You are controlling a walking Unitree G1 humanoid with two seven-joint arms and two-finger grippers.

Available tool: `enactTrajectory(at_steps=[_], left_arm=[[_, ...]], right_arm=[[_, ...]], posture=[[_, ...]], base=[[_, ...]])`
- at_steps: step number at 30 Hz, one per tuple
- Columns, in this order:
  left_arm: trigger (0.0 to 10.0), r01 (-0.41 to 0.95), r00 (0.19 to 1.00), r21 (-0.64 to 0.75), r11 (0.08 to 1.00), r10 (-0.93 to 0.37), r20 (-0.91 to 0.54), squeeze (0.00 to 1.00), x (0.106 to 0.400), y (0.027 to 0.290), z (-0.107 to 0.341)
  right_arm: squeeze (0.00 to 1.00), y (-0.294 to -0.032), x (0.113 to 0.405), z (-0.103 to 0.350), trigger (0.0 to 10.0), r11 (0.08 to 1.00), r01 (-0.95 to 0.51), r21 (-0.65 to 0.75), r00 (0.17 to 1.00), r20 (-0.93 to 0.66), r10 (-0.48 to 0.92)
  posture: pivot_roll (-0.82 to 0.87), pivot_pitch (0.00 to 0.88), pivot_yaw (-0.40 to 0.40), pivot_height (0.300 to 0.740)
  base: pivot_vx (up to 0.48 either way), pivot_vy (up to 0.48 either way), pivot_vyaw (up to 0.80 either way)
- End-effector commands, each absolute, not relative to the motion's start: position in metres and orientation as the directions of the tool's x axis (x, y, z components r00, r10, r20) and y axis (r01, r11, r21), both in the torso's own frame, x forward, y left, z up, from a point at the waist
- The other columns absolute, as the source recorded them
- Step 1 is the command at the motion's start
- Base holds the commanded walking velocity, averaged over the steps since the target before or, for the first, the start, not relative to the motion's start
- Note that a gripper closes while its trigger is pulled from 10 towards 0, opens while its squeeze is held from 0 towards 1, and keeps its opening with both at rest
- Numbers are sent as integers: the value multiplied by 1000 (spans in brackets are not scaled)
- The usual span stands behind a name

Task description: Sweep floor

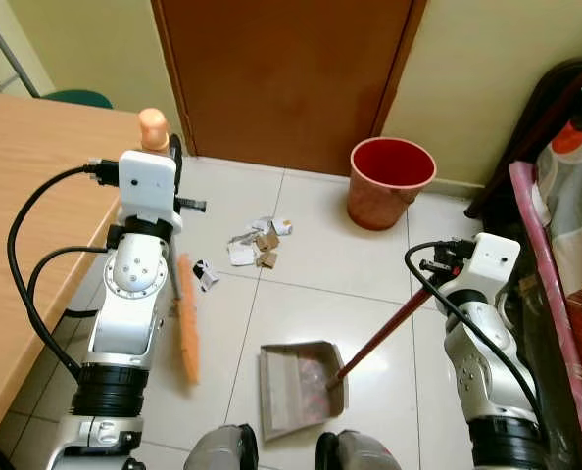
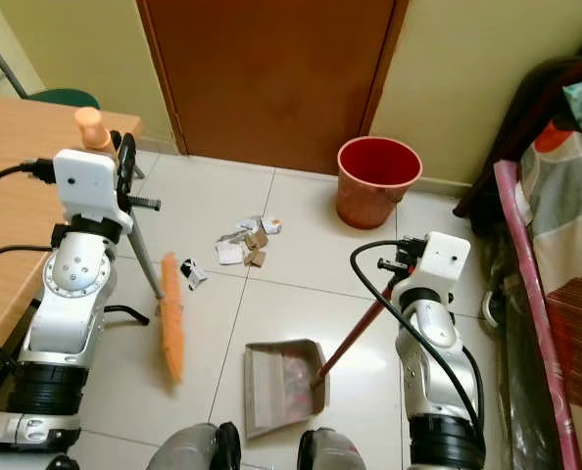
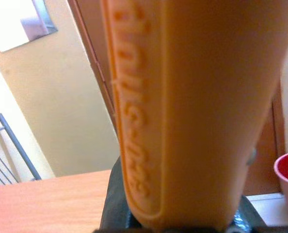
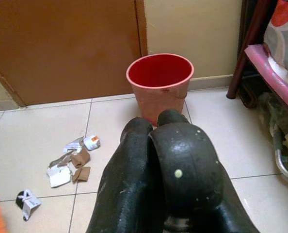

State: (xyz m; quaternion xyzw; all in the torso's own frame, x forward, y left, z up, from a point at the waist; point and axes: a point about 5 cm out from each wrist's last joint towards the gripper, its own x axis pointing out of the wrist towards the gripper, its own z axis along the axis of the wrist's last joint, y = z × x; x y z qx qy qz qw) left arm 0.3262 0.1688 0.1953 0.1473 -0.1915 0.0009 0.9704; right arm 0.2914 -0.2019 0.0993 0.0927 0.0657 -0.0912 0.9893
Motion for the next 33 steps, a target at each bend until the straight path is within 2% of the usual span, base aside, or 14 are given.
enactTrajectory(at_steps=[1, 7, 12, 18, 23, 27, 32, 33], left_arm=[[10000, -107, 891, 336, 936, -60, 450, 0, 328, 175, 211], [10000, -113, 906, 395, 912, -68, 417, 0, 342, 184, 202], [10000, -86, 932, 444, 892, -85, 352, 0, 359, 176, 187], [10000, 11, 950, 487, 874, -162, 268, 0, 369, 162, 166], [10000, 110, 945, 482, 869, -242, 221, 0, 373, 138, 157], [10000, 159, 924, 462, 872, -296, 241, 0, 372, 121, 157], [10000, 249, 888, 362, 898, -361, 284, 0, 371, 90, 164], [10000, 307, 882, 282, 909, -383, 275, 0, 370, 77, 165]], right_arm=[[0, -208, 289, 106, 10000, 960, 210, 184, 974, -123, -190], [0, -211, 286, 108, 10000, 957, 222, 185, 972, -122, -202], [0, -210, 285, 112, 10000, 958, 217, 188, 973, -115, -198], [0, -211, 284, 117, 10000, 958, 219, 187, 973, -109, -202], [0, -213, 283, 118, 10000, 957, 225, 184, 972, -108, -208], [0, -211, 282, 118, 10000, 957, 224, 186, 972, -110, -206], [0, -209, 283, 118, 10000, 957, 220, 189, 973, -111, -202], [0, -208, 284, 118, 10000, 957, 220, 188, 973, -111, -202]], posture=[[-52, 157, -36, 740], [-66, 171, -39, 740], [-85, 181, -43, 740], [-107, 186, -44, 740], [-113, 186, -44, 740], [-113, 186, -44, 740], [-113, 186, -44, 740], [-117, 180, -35, 740]], base=[[0, 0, 0], [0, 0, 0], [0, 0, 0], [0, 0, 0], [0, 0, 0], [0, 0, 0], [0, 0, 0], [0, 0, 0]])
